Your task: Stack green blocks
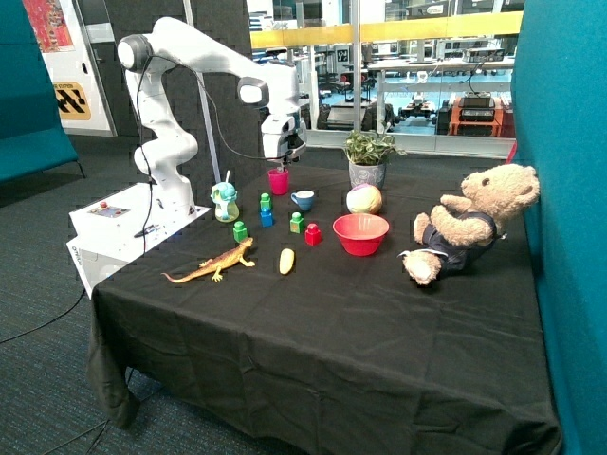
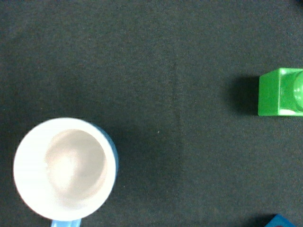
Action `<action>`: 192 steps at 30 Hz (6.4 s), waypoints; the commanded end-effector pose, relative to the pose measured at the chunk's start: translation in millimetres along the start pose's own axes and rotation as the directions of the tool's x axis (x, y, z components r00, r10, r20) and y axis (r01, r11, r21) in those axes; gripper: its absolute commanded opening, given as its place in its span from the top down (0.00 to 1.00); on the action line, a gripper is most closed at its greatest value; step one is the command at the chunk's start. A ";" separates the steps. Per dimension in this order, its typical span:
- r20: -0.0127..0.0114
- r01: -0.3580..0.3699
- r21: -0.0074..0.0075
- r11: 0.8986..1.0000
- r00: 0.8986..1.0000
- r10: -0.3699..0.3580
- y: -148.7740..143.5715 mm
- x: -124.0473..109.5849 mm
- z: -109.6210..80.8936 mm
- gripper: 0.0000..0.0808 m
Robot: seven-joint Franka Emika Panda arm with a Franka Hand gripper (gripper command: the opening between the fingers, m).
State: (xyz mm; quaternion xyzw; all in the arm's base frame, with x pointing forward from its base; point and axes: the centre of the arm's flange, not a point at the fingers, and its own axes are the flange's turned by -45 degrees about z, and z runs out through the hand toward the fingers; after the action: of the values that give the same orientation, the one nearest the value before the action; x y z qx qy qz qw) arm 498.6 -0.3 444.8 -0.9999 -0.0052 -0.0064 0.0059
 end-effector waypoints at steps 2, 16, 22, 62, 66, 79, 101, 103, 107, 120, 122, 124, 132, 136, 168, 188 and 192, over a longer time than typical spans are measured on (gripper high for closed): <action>0.017 0.437 -0.005 0.899 0.899 -0.437 7.1 5.9 -7.4 0.00; 0.017 0.467 -0.004 0.884 0.884 -0.466 20.3 6.5 -6.4 0.38; 0.017 0.532 -0.003 0.847 0.847 -0.532 7.2 -7.0 2.7 0.34; 0.016 0.395 -0.006 0.919 0.919 -0.395 -24.8 -65.5 14.9 0.26; 0.016 0.400 -0.006 0.917 0.917 -0.400 -30.9 -71.5 18.3 0.25; 0.017 0.448 -0.005 0.894 0.894 -0.448 -10.4 -61.2 25.6 0.26; 0.017 0.533 -0.003 0.846 0.846 -0.533 -37.2 -103.6 57.7 0.81; 0.017 0.535 -0.003 0.845 0.845 -0.535 -36.6 -107.1 59.0 0.85; 0.017 0.535 -0.003 0.845 0.845 -0.535 -33.4 -112.3 61.4 0.89; 0.017 0.508 -0.004 0.861 0.861 -0.508 -31.0 -111.6 73.7 0.01; 0.017 0.504 -0.004 0.863 0.863 -0.504 -31.0 -109.2 73.9 0.00; 0.017 0.501 -0.004 0.866 0.865 -0.501 -31.0 -106.0 74.1 0.00; 0.017 0.513 -0.004 0.858 0.858 -0.513 -33.5 -106.4 78.6 0.00; 0.017 0.515 -0.004 0.857 0.857 -0.515 -31.7 -114.4 82.4 0.00; 0.017 0.540 -0.003 0.842 0.842 -0.540 -37.1 -142.6 106.7 0.15; 0.017 0.513 -0.004 0.858 0.858 -0.513 -38.1 -125.7 118.2 0.20; 0.017 0.507 -0.004 0.862 0.862 -0.507 -38.2 -120.6 120.8 0.23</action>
State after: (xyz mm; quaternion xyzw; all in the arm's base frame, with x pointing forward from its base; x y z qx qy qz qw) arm 364.1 37.0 328.8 -0.9609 -0.2768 -0.0056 0.0002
